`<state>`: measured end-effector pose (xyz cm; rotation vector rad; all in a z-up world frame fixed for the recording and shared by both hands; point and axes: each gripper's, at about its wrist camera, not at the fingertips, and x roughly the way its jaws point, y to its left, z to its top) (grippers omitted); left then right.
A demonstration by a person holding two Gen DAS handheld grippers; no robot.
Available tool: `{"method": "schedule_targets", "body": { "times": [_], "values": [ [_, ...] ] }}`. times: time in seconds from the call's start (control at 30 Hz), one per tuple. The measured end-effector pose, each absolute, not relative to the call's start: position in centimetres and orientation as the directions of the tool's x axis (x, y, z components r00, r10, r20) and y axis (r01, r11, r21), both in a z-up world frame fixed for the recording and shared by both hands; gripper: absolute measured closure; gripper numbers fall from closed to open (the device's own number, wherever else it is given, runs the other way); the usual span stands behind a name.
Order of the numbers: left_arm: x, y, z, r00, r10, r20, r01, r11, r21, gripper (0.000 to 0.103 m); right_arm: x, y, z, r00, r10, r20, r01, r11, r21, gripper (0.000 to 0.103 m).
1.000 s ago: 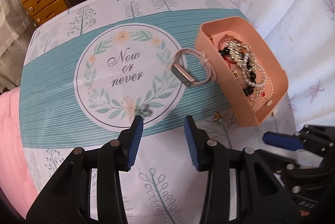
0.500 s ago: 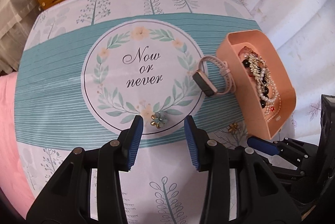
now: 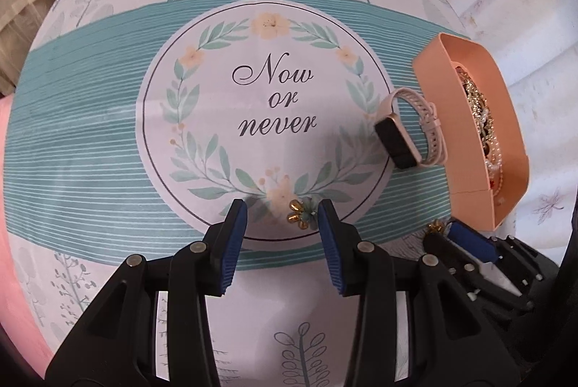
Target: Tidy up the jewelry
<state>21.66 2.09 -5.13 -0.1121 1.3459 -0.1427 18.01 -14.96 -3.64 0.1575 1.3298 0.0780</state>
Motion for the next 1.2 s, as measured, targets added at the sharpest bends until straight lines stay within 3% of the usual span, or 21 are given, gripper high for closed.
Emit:
{"method": "schedule_targets", "body": {
  "times": [0.1, 0.27, 0.5, 0.7, 0.97, 1.2],
  "values": [
    [21.8, 2.1, -5.2, 0.213, -0.175, -0.961, 0.036, 0.985, -0.171, 0.066, 17.8, -13.7, -3.6, 0.254, 0.09, -0.963, -0.012, 0.996, 0.09, 0.07],
    [21.9, 1.0, -5.0, 0.222, -0.171, -0.96, 0.053, 0.985, -0.164, 0.066, 17.4, -12.3, -3.8, 0.295, 0.015, -0.955, -0.08, 0.997, -0.009, 0.083],
    [21.8, -1.2, -5.0, 0.244, -0.113, -0.963, 0.108, 0.99, -0.089, 0.067, 16.6, -12.5, -3.5, 0.299, 0.061, -0.952, -0.105, 0.994, 0.031, 0.083],
    [21.6, -1.8, -5.3, 0.246, -0.082, -0.966, 0.112, 0.992, -0.056, 0.087, 15.3, -13.5, -1.5, 0.322, 0.105, -0.941, -0.117, 0.991, 0.071, 0.083],
    [21.4, -2.1, -4.7, 0.247, -0.046, -0.968, 0.105, 0.994, -0.021, 0.088, 14.0, -15.1, 1.0, 0.352, 0.165, -0.921, -0.138, 0.983, 0.123, 0.083],
    [20.8, -3.8, -1.2, 0.299, -0.066, -0.952, 0.13, 0.991, -0.028, 0.088, 13.2, -17.9, 3.5, 0.392, 0.216, -0.894, -0.128, 0.975, 0.18, 0.083]
  ]
}}
